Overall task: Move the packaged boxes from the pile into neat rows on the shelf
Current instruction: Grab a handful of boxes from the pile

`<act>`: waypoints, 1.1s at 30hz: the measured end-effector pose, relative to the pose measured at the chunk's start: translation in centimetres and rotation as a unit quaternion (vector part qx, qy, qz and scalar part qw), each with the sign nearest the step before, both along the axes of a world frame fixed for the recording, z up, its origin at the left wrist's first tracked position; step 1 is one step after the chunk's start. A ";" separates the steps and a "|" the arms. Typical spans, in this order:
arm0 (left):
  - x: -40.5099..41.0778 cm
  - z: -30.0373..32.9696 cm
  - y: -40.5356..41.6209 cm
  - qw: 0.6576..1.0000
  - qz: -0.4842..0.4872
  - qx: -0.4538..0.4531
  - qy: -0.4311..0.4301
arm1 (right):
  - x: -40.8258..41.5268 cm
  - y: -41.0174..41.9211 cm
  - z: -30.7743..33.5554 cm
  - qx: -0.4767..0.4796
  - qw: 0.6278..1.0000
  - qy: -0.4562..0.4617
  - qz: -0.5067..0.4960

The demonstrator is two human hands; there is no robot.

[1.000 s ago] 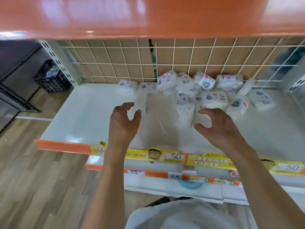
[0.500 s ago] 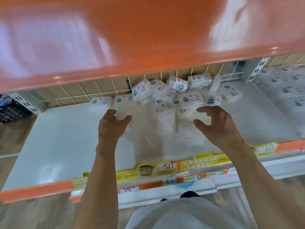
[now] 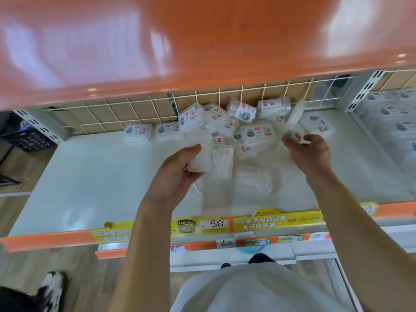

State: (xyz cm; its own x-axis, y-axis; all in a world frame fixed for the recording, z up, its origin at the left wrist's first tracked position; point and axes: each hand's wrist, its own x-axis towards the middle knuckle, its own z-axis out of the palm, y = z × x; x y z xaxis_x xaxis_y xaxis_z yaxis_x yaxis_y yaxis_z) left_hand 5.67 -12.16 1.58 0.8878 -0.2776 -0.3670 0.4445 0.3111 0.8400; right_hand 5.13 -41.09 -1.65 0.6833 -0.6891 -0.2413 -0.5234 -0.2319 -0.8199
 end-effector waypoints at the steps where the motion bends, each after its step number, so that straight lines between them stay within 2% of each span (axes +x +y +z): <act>1: -0.3 0.1 -0.2 1.000 -0.005 -0.020 0.005 | 0.2 -0.3 0.1 0.032 0.999 -0.003 -0.003; 6: -1.8 0.5 -1.2 0.994 -0.022 -0.097 0.038 | -0.9 -1.5 0.6 0.204 0.977 -0.058 0.023; 11: -3.0 1.1 -3.5 0.997 -0.045 -0.063 0.029 | -4.1 -1.2 1.4 0.339 0.925 -0.101 0.138; 14: -3.3 1.4 -4.9 0.994 -0.024 -0.073 0.072 | -5.2 -0.8 2.1 0.402 0.893 -0.127 0.155; 17: -3.5 1.4 -6.0 0.987 -0.013 -0.121 0.103 | -6.3 -0.6 2.5 0.417 0.887 -0.132 0.144; 20: -4.1 1.3 -7.0 0.985 -0.016 -0.147 0.085 | -7.7 -0.5 2.9 0.426 0.882 -0.139 0.143; 24: -4.8 1.3 -8.0 0.984 -0.045 -0.161 0.057 | -9.1 -0.1 3.4 0.478 0.852 -0.172 0.130; 30: -5.7 1.1 -8.7 0.989 -0.071 -0.112 0.072 | -10.6 1.1 4.0 0.494 0.845 -0.173 0.104; 33: -5.7 1.5 -8.4 0.989 -0.087 -0.099 0.071 | -11.6 2.0 3.9 0.464 0.861 -0.193 0.074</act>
